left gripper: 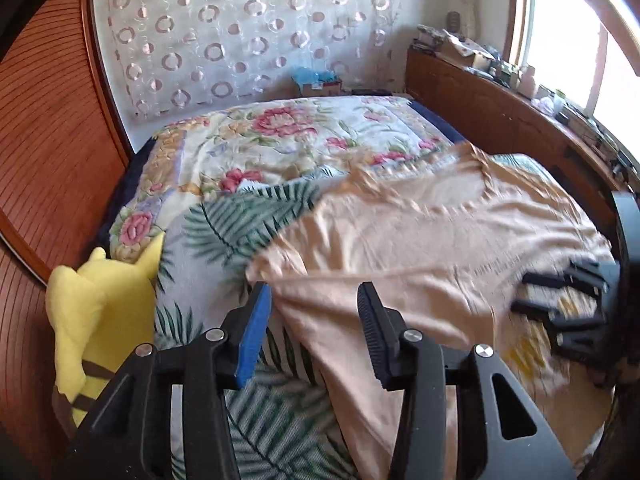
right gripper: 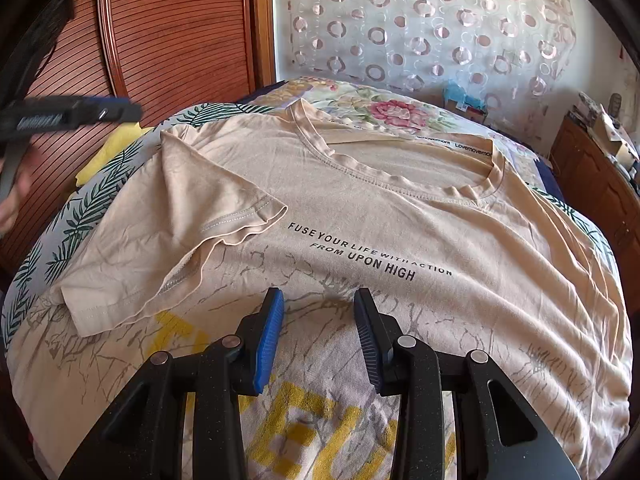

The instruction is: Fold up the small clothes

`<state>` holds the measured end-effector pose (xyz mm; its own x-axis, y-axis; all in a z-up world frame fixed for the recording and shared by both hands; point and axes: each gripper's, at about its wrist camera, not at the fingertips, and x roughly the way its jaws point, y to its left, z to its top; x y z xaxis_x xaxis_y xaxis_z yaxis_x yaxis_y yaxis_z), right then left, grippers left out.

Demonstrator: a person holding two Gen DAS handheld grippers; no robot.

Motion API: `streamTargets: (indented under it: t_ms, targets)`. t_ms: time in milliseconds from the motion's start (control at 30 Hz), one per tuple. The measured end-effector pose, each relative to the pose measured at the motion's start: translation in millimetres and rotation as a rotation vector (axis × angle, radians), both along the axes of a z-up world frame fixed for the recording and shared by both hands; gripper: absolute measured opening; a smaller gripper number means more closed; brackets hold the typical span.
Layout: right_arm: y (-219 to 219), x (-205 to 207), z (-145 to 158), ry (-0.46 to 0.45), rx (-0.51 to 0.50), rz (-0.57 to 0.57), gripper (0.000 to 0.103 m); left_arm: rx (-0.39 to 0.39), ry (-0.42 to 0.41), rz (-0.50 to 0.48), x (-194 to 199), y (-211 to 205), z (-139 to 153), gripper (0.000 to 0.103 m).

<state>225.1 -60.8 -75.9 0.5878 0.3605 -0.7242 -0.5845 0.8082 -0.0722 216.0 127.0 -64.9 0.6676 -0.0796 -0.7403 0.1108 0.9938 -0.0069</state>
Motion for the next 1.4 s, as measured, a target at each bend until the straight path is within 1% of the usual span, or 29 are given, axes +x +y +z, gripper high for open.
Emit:
streamTargets:
  t_ms: [133,167,200,233,267,367,600,667,867,933,1033,1100,1133,1167,1233,1300,1400]
  targets:
    - [0,0,0,0.000,0.001,0.000,0.038,-0.014,0.049,-0.046,-25,-9,-24,0.046]
    - [0,0,0,-0.001,0.000,0.000,0.038,-0.004,0.060,-0.050,-28,-12,-28,0.051]
    - [0,0,0,-0.001,0.002,0.000,0.038,0.018,0.066,-0.046,-31,-14,-36,0.059]
    - [0,0,0,0.000,0.002,0.000,0.038,0.027,0.067,-0.046,-32,-17,-39,0.075]
    - [0,0,0,-0.001,0.002,0.000,0.038,0.031,0.068,-0.047,-33,-19,-44,0.079]
    - [0,0,0,-0.001,0.002,0.000,0.038,0.020,0.090,-0.051,-32,-21,-54,0.079]
    - [0,0,0,-0.002,0.003,0.000,0.038,-0.009,0.074,-0.039,-33,-17,-59,0.080]
    - [0,0,0,-0.002,0.003,0.000,0.038,-0.009,0.061,-0.030,-34,-15,-61,0.085]
    - [-1,0,0,-0.003,0.005,-0.002,0.038,-0.019,0.051,-0.024,-34,-12,-63,0.087]
    - [-7,0,3,0.003,0.037,-0.004,0.038,-0.016,0.053,-0.020,-33,-12,-63,0.089]
    - [-27,-3,10,-0.002,0.066,-0.016,0.038,-0.019,0.055,-0.018,-34,-9,-65,0.089]
    - [-51,-8,18,-0.029,0.088,-0.040,0.040,-0.020,0.056,-0.017,-33,-10,-64,0.090]
    - [-65,-9,22,-0.045,0.086,-0.058,0.047,-0.022,0.057,-0.016,-34,-8,-65,0.090]
    - [-79,-11,23,-0.061,0.081,-0.078,0.050,-0.021,0.057,-0.016,-33,-10,-64,0.090]
    - [-112,-11,25,-0.079,0.068,-0.134,0.055,-0.021,0.057,-0.016,-33,-9,-64,0.091]
    - [-151,-6,23,-0.076,0.057,-0.202,0.057,-0.022,0.057,-0.016,-34,-9,-64,0.091]
    - [-216,2,19,-0.091,0.045,-0.345,0.057,-0.022,0.057,-0.016,-34,-8,-64,0.091]
